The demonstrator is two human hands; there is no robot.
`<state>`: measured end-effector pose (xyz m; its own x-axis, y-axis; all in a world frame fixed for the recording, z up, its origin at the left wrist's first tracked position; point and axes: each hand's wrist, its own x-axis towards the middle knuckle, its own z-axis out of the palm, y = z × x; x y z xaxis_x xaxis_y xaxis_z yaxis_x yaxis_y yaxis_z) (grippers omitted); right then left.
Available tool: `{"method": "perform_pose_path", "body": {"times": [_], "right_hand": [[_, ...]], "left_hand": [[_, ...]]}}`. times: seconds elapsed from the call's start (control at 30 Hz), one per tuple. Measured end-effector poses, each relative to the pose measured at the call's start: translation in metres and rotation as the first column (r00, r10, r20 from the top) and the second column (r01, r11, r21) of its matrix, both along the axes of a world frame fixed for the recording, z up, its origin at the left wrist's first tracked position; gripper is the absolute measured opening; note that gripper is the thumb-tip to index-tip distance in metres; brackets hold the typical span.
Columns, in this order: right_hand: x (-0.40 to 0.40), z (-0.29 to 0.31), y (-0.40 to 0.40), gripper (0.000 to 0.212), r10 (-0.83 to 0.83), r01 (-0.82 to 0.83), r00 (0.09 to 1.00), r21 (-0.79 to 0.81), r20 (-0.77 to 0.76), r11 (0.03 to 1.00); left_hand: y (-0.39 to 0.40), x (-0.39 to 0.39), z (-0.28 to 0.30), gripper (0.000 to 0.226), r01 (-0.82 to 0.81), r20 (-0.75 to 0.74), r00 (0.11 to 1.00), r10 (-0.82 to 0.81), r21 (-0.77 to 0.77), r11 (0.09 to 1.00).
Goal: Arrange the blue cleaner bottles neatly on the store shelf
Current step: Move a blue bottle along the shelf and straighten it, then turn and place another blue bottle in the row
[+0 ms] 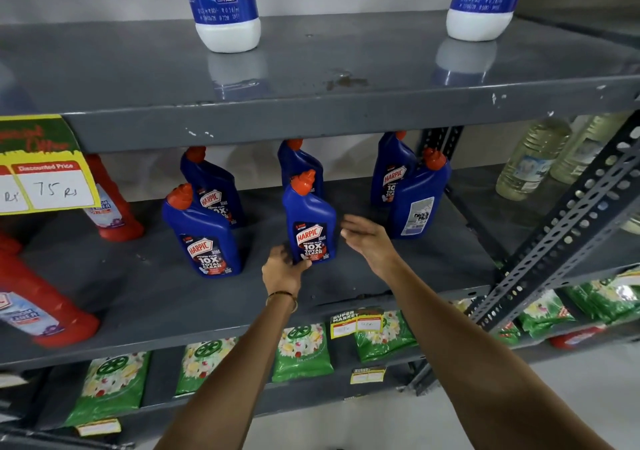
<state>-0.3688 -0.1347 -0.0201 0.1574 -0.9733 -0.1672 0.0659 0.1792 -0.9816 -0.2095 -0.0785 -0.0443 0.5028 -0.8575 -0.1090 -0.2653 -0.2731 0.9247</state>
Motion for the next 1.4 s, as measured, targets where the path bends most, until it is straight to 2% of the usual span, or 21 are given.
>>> {"method": "perform_pose_path", "body": {"times": [0.13, 0.2, 0.3, 0.5, 0.73, 0.87, 0.93, 1.0, 1.17, 1.27, 1.4], "right_hand": [[-0.017, -0.005, 0.011, 0.037, -0.203, 0.203, 0.979, 0.049, -0.009, 0.978], [-0.031, -0.009, 0.017, 0.034, -0.305, 0.305, 0.952, 0.067, -0.016, 0.95], [-0.054, -0.011, 0.023, 0.033, -0.446, 0.449, 0.894, 0.079, -0.046, 0.89], [-0.113, -0.005, 0.006, 0.037, -0.578, 0.588, 0.805, 0.044, -0.131, 0.808], [-0.153, 0.003, -0.037, 0.063, -0.431, 0.442, 0.886, 0.031, -0.174, 0.896], [-0.156, 0.009, -0.052, 0.086, -0.286, 0.296, 0.949, 0.065, -0.132, 0.953], [-0.157, 0.01, -0.057, 0.079, -0.222, 0.23, 0.964, 0.04, -0.148, 0.972], [-0.158, 0.007, -0.06, 0.06, -0.181, 0.181, 0.973, -0.01, -0.143, 0.983], [-0.151, -0.005, -0.06, 0.041, -0.176, 0.171, 0.97, -0.044, -0.167, 0.984], [-0.149, -0.005, -0.059, 0.038, -0.152, 0.145, 0.976, -0.055, -0.159, 0.988], [-0.152, 0.009, -0.061, 0.036, -0.047, 0.045, 0.998, -0.049, -0.049, 0.998]], "left_hand": [[0.02, -0.018, -0.007, 0.046, -0.081, -0.101, 0.992, 0.071, -0.094, 0.992], [0.027, -0.03, -0.011, 0.041, -0.078, -0.076, 0.995, 0.069, -0.122, 0.989], [0.03, -0.053, -0.009, 0.035, -0.003, 0.009, 1.0, 0.004, -0.166, 0.986], [0.004, -0.113, 0.001, 0.042, 0.166, -0.012, 0.985, -0.171, -0.191, 0.967], [-0.057, -0.16, 0.015, 0.072, 0.244, 0.016, 0.97, -0.244, -0.08, 0.966], [-0.082, -0.173, 0.029, 0.067, 0.298, -0.016, 0.953, -0.301, -0.096, 0.95], [-0.092, -0.177, 0.032, 0.063, 0.329, -0.024, 0.943, -0.332, -0.092, 0.94], [-0.096, -0.179, 0.036, 0.057, 0.349, 0.002, 0.937, -0.35, -0.083, 0.933], [-0.1, -0.177, 0.036, 0.056, 0.351, 0.009, 0.936, -0.352, -0.099, 0.931], [-0.098, -0.174, 0.038, 0.053, 0.346, 0.019, 0.938, -0.346, -0.102, 0.933], [-0.092, -0.168, 0.038, 0.05, 0.327, -0.012, 0.942, -0.336, -0.198, 0.924]]}}
